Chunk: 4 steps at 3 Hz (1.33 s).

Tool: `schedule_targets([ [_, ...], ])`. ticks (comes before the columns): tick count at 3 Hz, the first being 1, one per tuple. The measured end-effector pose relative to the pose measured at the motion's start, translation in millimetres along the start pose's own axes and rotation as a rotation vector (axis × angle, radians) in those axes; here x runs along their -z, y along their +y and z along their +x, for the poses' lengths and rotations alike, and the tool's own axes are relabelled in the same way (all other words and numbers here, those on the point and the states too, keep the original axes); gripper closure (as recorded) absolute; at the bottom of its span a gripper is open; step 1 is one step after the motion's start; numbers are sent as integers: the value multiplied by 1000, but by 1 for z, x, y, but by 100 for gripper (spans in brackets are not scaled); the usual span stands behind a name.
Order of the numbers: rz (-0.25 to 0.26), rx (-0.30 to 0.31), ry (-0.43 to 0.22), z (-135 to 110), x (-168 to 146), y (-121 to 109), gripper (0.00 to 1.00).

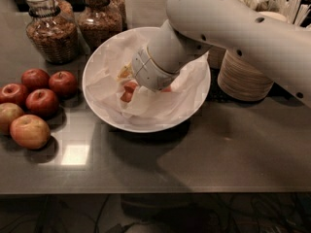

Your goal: Pick apple from white bowl

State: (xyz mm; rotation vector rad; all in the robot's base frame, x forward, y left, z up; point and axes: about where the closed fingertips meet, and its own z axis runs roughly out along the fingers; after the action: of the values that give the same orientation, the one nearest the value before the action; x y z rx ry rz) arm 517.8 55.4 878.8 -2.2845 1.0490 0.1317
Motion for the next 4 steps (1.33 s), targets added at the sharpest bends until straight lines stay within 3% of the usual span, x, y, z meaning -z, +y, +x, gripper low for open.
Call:
schedule_targets([
  [1, 0, 0, 0, 0, 0, 0, 89],
  [2, 0, 0, 0, 0, 0, 0, 100],
  [3, 3, 0, 0, -1, 1, 0, 100],
  [4, 70, -11, 9, -11, 37, -9, 100],
])
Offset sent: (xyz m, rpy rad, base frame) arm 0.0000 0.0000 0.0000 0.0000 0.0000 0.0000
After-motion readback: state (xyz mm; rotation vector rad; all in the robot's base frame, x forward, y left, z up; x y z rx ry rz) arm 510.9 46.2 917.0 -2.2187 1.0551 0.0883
